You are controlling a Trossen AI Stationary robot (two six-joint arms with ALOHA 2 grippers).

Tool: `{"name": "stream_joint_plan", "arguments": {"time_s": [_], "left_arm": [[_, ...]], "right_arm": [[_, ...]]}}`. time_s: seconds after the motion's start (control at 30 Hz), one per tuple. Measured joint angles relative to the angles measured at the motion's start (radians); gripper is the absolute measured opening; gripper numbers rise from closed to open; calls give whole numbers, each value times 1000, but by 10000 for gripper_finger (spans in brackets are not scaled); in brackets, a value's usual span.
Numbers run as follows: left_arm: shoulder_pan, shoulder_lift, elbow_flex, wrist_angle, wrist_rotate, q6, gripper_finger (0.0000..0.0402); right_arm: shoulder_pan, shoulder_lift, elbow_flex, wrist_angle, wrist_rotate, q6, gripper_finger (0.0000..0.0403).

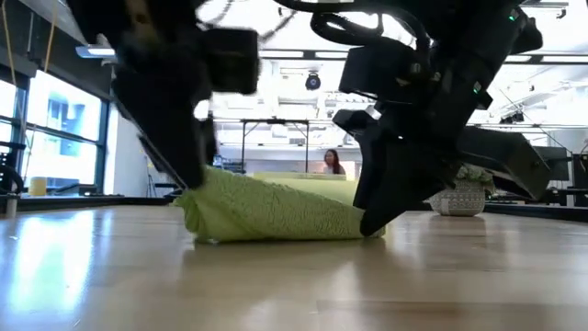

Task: Roll microfiber towels into tight, uniform cylinder then place into a basket
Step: Roll the light green microfiber cloth

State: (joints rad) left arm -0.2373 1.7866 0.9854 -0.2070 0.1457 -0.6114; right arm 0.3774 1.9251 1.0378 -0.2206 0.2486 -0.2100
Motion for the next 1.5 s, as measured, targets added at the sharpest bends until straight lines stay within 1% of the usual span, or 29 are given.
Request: {"name": "stream_joint_plan", "arguments": {"time_s": [0.07,0.13,0.23,0.4,0.5,0.6,0.7,0.8,0.93,1.03,1.1,1.17,1.3,1.4,1.5], "left_arm": [[-13,-39,1,-87,-53,2,76],[-33,-67,-1,-150,-103,2,76],[-74,-103,1,-181,-195,0,76],[-159,-103,1,-56,-379,-2,76],[-197,-80,3,31,-478,-2,76],[-217,-45,4,92,-531,2,78],[-226,2,4,139,-577,16,85],[-222,62,5,170,-582,21,99],[-220,130,6,174,-584,21,120],[-220,150,9,164,-593,23,134],[-226,159,9,159,-600,19,141],[-232,159,9,153,-599,18,145],[-238,160,10,136,-581,-17,146],[-241,160,9,126,-563,-21,143],[-242,160,9,109,-557,-22,141]], "right_arm": [[-1,0,-1,-3,-15,0,10],[-8,0,-1,-7,-39,4,11],[-36,-2,-1,-7,-135,31,15],[-103,-2,-1,15,-348,99,4],[-148,1,-3,27,-482,171,4],[-187,4,-5,28,-630,241,5],[-217,6,-6,36,-717,296,5],[-234,6,-7,42,-738,323,5],[-238,6,-6,45,-740,318,5],[-238,6,-7,51,-740,317,6],[-238,6,-7,54,-739,302,14],[-238,3,-7,52,-735,251,31],[-246,-26,-9,31,-715,169,88],[-261,-71,-10,-5,-705,112,126],[-267,-129,-10,-36,-683,48,149]]}}
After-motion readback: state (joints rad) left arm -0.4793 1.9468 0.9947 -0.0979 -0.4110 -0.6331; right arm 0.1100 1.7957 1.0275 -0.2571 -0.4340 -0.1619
